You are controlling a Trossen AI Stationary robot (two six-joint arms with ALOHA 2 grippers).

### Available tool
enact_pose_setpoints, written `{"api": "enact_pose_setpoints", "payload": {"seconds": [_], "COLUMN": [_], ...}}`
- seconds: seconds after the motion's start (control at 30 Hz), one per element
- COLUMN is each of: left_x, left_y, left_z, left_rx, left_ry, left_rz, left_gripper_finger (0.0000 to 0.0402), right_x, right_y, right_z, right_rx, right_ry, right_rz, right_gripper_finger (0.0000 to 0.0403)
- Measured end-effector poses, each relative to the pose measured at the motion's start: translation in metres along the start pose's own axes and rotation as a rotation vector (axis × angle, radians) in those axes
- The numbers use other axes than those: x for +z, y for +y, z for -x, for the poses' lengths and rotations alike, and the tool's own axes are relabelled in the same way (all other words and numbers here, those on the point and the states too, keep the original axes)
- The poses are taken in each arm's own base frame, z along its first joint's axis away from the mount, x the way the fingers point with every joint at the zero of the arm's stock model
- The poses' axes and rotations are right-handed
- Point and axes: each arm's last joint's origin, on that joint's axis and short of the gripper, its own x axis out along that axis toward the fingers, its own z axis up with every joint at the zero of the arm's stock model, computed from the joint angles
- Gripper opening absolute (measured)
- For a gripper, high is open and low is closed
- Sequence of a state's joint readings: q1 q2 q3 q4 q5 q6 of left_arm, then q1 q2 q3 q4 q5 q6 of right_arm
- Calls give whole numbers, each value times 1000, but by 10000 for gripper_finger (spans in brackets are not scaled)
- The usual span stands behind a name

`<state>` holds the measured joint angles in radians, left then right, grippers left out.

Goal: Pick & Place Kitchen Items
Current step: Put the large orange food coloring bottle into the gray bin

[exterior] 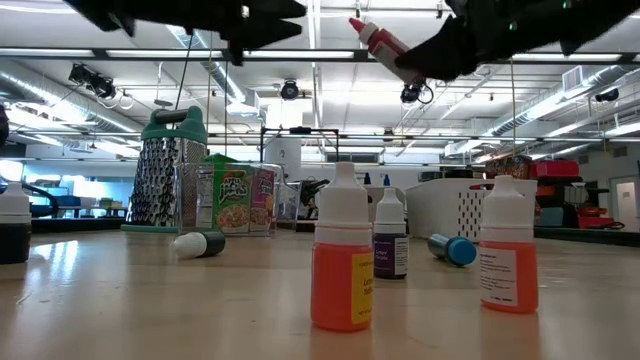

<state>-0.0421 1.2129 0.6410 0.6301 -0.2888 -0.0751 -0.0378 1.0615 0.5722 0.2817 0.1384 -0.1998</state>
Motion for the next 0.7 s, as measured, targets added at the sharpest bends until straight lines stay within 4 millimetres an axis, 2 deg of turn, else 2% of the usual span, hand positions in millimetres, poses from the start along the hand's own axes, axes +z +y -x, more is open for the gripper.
{"api": "enact_pose_setpoints", "payload": {"seconds": [0.1,0.27,0.47,0.6,0.7], "left_x": [-3,-3,-2,-5,-2], "left_y": [9,24,29,26,24], "left_z": [-18,-56,-97,-106,-105], "left_rx": [-54,-77,-192,-280,-270], "left_ry": [-8,20,49,91,101], "left_rz": [-2,-13,-25,-71,-96], "left_gripper_finger": [178,178,178,178,178], "right_x": [-10,-13,-16,-15,-16], "right_y": [-3,-5,-5,-6,-7], "right_z": [-1,0,-1,-1,-1], "right_rx": [-42,28,47,9,-24], "right_ry": [-91,-112,-89,-83,-73], "right_rz": [-10,1,-29,-44,-52], "right_gripper_finger": [156,156,157,157,157]}}
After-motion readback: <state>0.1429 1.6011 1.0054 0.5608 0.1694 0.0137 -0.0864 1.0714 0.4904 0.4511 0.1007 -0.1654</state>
